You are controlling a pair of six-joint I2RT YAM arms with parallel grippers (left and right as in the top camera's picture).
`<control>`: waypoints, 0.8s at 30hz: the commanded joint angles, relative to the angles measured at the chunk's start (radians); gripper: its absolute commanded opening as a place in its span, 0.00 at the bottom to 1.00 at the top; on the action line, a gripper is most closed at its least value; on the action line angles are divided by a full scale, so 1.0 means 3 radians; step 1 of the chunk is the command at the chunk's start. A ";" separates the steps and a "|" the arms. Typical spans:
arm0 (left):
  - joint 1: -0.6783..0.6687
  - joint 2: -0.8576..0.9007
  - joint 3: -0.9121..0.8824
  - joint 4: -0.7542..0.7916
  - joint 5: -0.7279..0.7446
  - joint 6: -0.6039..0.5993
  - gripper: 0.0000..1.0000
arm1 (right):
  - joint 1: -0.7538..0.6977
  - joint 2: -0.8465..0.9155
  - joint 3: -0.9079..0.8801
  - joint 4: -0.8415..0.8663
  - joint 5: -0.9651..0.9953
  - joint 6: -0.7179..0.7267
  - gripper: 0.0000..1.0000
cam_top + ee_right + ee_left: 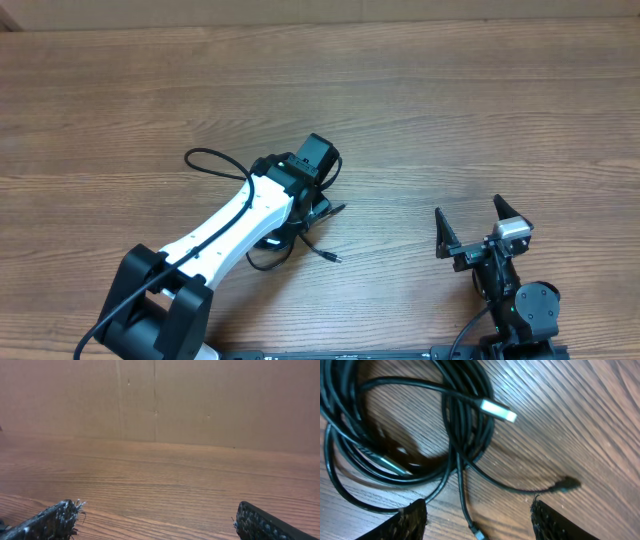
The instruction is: Untangle cables
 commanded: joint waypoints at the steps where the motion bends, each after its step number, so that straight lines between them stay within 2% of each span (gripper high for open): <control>1: -0.0017 0.0058 -0.0018 0.0006 -0.0249 -0.0221 0.67 | -0.0013 -0.0039 -0.0034 0.0009 0.0009 -0.0005 1.00; 7: -0.0020 0.0264 -0.0018 0.0163 -0.0337 -0.0267 0.77 | -0.0013 -0.0039 -0.0034 0.0009 0.0009 -0.0005 1.00; 9: -0.0020 0.0362 -0.0018 0.0252 -0.0263 -0.0266 0.75 | -0.0013 -0.0039 -0.0034 0.0009 0.0009 -0.0005 1.00; 11: -0.0020 0.0436 -0.0018 0.0270 -0.0226 -0.0266 0.62 | -0.0013 -0.0039 -0.0034 0.0009 0.0009 -0.0005 1.00; 12: -0.0019 0.0460 -0.0018 0.0272 -0.0224 -0.0267 0.59 | -0.0013 -0.0039 -0.0034 0.0009 0.0009 -0.0005 1.00; 18: -0.0020 0.0627 -0.0018 0.0355 -0.0225 -0.0266 0.50 | -0.0013 -0.0039 -0.0034 0.0009 0.0009 -0.0005 1.00; 19: -0.0019 0.0654 -0.0018 0.0393 -0.0160 -0.0266 0.45 | -0.0013 -0.0039 -0.0034 0.0009 0.0009 -0.0005 1.00; 21: -0.0022 0.0673 -0.0018 0.0450 -0.0079 -0.0264 0.32 | -0.0013 -0.0039 -0.0034 0.0009 0.0009 -0.0005 1.00; 23: -0.0039 0.0684 -0.0018 0.0525 0.0019 -0.0266 0.12 | -0.0013 -0.0039 -0.0034 0.0009 0.0009 -0.0005 1.00; 24: -0.0057 0.0685 -0.0018 0.0594 0.0085 -0.0264 0.05 | -0.0013 -0.0039 -0.0034 0.0009 0.0009 -0.0005 1.00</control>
